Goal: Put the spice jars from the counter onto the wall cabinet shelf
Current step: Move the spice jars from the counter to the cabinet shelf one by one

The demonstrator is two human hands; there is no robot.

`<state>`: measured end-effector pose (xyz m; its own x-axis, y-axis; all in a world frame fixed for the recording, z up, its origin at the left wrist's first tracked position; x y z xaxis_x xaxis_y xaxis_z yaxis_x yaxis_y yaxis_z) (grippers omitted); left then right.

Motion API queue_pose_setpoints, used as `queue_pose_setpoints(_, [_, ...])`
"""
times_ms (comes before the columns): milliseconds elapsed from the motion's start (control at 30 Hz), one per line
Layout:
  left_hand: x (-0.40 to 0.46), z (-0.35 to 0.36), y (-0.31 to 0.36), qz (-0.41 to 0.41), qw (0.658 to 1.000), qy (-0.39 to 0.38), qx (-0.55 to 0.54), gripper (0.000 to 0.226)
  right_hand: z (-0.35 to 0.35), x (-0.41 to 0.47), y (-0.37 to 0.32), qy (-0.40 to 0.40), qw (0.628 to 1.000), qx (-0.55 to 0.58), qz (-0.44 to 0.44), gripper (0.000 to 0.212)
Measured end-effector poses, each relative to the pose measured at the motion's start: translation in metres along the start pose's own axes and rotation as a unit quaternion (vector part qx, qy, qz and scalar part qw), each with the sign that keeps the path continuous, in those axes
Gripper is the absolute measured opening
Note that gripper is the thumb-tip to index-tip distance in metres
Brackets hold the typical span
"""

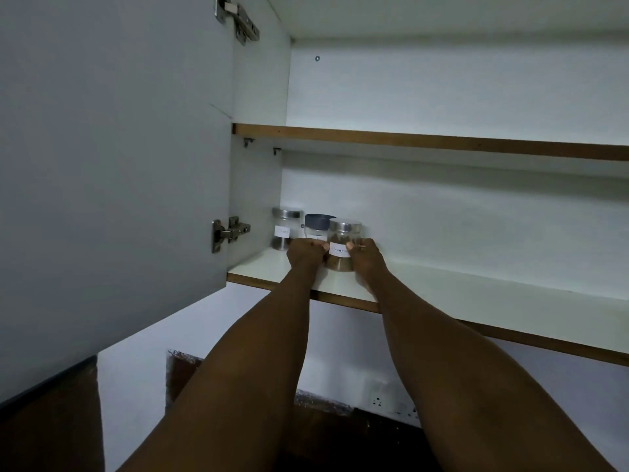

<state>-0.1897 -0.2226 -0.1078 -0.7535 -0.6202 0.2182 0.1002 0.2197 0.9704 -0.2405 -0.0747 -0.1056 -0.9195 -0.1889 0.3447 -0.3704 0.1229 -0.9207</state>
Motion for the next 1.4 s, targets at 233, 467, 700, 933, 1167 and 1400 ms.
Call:
queue_pose_setpoints(233, [0.030,0.032,-0.002,0.033,0.997,-0.009,0.069,0.027,-0.005,0.043,0.022,0.040,0.999,-0.017,-0.002,0.046])
queue_pose_setpoints(467, [0.046,0.046,-0.006,0.055,0.992,-0.021,0.107,0.025,-0.007,0.067,0.033,0.076,0.996,-0.050,-0.014,0.042])
queue_pose_setpoints(700, [0.044,0.053,-0.006,0.117,0.981,-0.065,0.141,0.027,-0.008,0.073,0.034,0.108,0.992,-0.065,-0.008,0.036])
queue_pose_setpoints(933, [0.044,0.055,-0.005,0.140,0.973,-0.086,0.163,0.029,-0.011,0.078,0.035,0.116,0.987,-0.110,0.015,0.036])
queue_pose_setpoints(1167, [0.044,0.056,-0.006,0.161,0.971,-0.090,0.154,0.028,-0.013,0.081,0.037,0.116,0.986,-0.119,0.027,0.039])
queue_pose_setpoints(1400, [0.047,0.057,-0.008,0.155,0.972,-0.077,0.158,0.027,-0.013,0.078,0.034,0.115,0.985,-0.127,0.029,0.040])
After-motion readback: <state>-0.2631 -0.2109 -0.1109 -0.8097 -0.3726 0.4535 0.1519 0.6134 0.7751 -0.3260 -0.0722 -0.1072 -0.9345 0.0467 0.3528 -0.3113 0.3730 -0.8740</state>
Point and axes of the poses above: each hand's wrist, its own x-axis towards the middle knuckle, its own z-axis out of the palm, y = z × x, the point moved 4 cm from there along x, towards the middle knuckle, and after that the axes turned 4 degrees about x, right-handed, at the moved point
